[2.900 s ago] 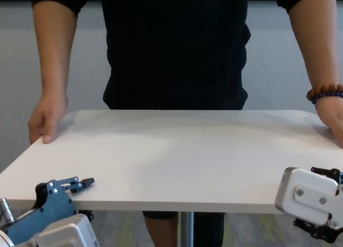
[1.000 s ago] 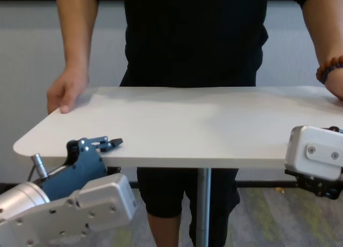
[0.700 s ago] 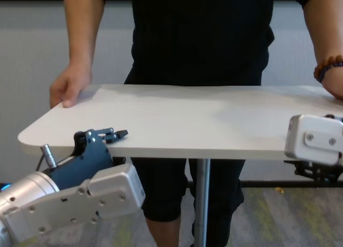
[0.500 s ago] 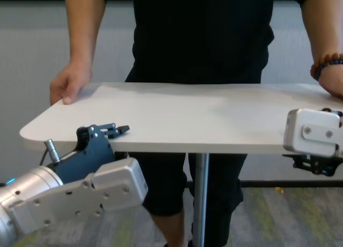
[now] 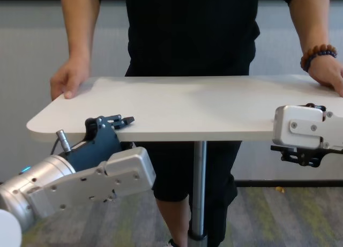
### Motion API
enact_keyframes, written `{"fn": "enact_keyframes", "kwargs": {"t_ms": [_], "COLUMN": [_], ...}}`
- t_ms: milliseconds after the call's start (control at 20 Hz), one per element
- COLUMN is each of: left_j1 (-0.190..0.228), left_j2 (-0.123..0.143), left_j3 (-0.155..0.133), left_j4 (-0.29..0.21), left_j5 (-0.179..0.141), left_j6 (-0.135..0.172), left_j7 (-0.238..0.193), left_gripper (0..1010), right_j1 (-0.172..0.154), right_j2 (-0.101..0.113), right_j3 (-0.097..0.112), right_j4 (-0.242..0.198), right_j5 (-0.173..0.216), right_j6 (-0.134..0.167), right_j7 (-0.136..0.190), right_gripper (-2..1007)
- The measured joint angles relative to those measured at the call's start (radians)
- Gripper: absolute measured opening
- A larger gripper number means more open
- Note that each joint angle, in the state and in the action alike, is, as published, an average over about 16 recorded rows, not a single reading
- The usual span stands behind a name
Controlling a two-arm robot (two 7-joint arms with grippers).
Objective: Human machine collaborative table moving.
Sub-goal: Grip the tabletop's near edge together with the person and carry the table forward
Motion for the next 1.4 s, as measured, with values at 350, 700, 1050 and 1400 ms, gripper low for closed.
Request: {"fn": "enact_keyframes", "kwargs": {"t_ms": [350, 700, 1050, 1400], "left_j1": [-0.093, -0.161, -0.181, -0.174], "left_j2": [-0.055, -0.099, -0.114, -0.109], "left_j3": [0.035, 0.066, 0.078, 0.076], "left_j4": [0.156, 0.283, 0.327, 0.312], "left_j5": [0.027, 0.053, 0.065, 0.064], "left_j6": [-0.032, -0.061, -0.074, -0.074], "left_j7": [0.061, 0.098, 0.106, 0.106], "left_gripper": [312, 313, 313, 315], "right_j1": [0.083, 0.162, 0.221, 0.252], "right_j2": [-0.035, -0.080, -0.116, -0.135], "right_j3": [-0.039, -0.081, -0.115, -0.135], "right_j4": [0.144, 0.301, 0.430, 0.511], "right_j5": [0.000, -0.004, -0.006, 0.000], "right_j6": [-0.068, -0.139, -0.195, -0.227], "right_j7": [-0.026, -0.056, -0.079, -0.095], "right_gripper": [600, 602, 602, 602]}}
